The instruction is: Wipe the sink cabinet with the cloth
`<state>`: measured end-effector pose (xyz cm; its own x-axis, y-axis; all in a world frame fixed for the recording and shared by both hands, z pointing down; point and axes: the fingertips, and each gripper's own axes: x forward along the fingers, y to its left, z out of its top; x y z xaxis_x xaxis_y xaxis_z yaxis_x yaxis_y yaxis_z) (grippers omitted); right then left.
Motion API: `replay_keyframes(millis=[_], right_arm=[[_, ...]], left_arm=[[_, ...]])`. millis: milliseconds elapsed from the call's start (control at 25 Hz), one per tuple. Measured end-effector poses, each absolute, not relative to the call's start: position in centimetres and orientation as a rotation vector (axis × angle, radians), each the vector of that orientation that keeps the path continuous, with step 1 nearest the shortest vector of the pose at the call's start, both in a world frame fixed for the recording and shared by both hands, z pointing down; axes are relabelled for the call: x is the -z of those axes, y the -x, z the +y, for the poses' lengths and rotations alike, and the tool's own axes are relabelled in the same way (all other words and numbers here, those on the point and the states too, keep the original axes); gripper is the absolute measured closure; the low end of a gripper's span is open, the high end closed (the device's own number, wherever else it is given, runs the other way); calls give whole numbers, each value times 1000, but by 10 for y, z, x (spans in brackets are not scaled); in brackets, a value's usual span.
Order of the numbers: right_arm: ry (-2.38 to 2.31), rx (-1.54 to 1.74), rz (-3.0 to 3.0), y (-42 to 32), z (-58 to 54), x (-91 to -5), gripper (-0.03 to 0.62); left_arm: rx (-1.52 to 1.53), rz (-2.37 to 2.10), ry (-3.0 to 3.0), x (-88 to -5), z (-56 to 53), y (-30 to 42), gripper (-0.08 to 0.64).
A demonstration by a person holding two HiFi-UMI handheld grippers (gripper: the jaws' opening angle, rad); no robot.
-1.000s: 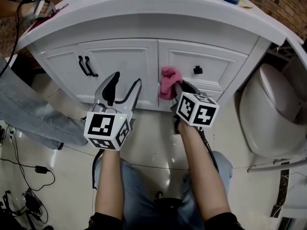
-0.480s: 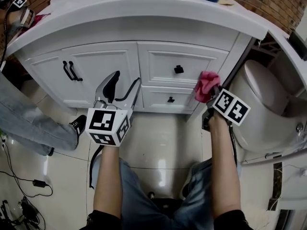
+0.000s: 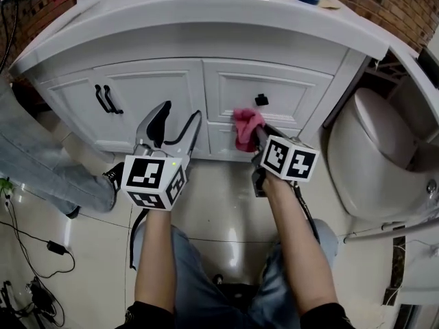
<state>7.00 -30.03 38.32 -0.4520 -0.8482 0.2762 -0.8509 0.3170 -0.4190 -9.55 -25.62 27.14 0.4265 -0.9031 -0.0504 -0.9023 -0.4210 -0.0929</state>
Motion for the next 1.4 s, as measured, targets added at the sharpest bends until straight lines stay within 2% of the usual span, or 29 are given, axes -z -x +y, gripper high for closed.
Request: replay_keyframes(millis=[200,360,680,1160,1280,1400], right_arm=[[-1454,-781,-2680,25,-303,-387,555],[-1469,-841,-2706,38,-315,-394,555],[-1624,-770,-2532,-39,-324,-395,554],[-2060,-769,-2128,-236,-308,-405,554],[-2104,-786,-2093,-251,-304,-408,554],[-2005,-799,-2157,-216,-303,-414,554]], left_arm=[[-1,1657,2550,-270,-254,113,290],[-2,1655,2555,-270,-251,117,290],[2,1608,2577,-273,-260,106,290],[-34,1552,2653,-283,-276,68,290],[-39,1550,2657,-283,-276,65,290],[-41,1556,2650,-281,-276,68,290]])
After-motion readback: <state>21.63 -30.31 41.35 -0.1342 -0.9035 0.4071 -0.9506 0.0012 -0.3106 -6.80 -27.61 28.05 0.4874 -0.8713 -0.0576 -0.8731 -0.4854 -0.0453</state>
